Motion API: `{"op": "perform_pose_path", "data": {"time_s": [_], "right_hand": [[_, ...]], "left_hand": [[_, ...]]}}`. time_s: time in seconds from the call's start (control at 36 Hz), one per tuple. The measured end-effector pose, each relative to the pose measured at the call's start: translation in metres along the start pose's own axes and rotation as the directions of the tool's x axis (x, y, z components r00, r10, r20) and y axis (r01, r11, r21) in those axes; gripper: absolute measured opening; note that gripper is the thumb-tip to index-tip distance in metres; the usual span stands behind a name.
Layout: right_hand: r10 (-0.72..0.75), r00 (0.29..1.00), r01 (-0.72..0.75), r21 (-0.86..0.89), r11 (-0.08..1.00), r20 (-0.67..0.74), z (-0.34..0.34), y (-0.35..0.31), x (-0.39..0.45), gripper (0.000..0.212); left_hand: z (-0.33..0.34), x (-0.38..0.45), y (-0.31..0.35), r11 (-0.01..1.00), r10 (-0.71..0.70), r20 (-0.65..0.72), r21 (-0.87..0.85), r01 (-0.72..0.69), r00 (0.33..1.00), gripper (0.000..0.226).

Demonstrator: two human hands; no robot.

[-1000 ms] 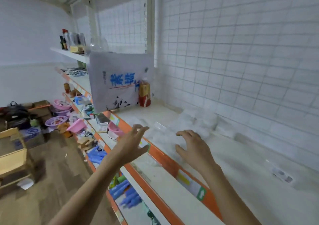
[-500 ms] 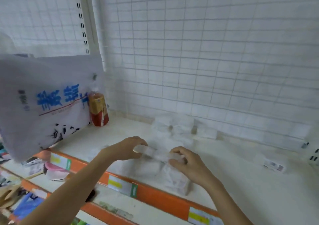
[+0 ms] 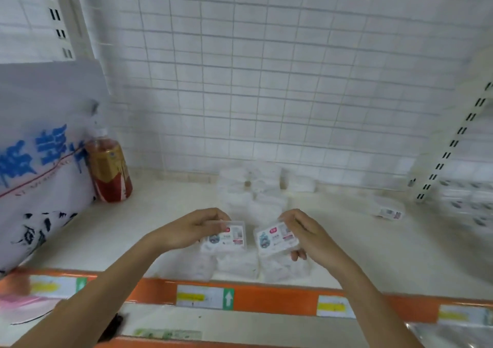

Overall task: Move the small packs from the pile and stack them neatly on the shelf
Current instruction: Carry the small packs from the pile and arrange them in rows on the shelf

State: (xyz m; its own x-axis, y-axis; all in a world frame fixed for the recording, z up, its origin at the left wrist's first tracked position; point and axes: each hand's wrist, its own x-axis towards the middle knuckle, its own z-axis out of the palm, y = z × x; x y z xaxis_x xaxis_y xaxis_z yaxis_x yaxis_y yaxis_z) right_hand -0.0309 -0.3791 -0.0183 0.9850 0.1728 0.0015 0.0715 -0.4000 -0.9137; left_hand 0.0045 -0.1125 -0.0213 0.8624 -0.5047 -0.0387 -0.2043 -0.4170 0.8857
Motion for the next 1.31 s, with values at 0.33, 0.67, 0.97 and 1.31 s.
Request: {"op": "perform_pose_path", "data": {"time_s": [0.33, 0.67, 0.97, 1.31], "right_hand": [[0.052, 0.987, 0.012, -0.389, 0.921, 0.153, -0.003, 0.002, -0.011, 0.072], [-0.135, 0.991, 0.103, -0.559, 0.823, -0.016, -0.005, 0.015, -0.031, 0.066], [-0.273, 0.851, -0.100, -0.648, 0.755, -0.449, -0.078, 0.054, -0.137, 0.071], [-0.276, 0.580, -0.342, -0.537, 0.772, -0.766, -0.166, 0.124, -0.302, 0.081]], "left_hand": [[0.013, -0.010, -0.013, 0.969, -0.010, 0.035, 0.246, 0.001, 0.999, 0.064], [0.026, -0.008, -0.021, 0.845, 0.259, -0.206, 0.522, -0.118, 0.944, 0.081], [0.117, 0.033, 0.062, 0.773, 0.547, -0.114, 0.450, -0.448, 0.829, 0.073], [0.317, 0.071, 0.148, 0.657, 0.640, 0.161, 0.393, -0.643, 0.752, 0.064]]}}
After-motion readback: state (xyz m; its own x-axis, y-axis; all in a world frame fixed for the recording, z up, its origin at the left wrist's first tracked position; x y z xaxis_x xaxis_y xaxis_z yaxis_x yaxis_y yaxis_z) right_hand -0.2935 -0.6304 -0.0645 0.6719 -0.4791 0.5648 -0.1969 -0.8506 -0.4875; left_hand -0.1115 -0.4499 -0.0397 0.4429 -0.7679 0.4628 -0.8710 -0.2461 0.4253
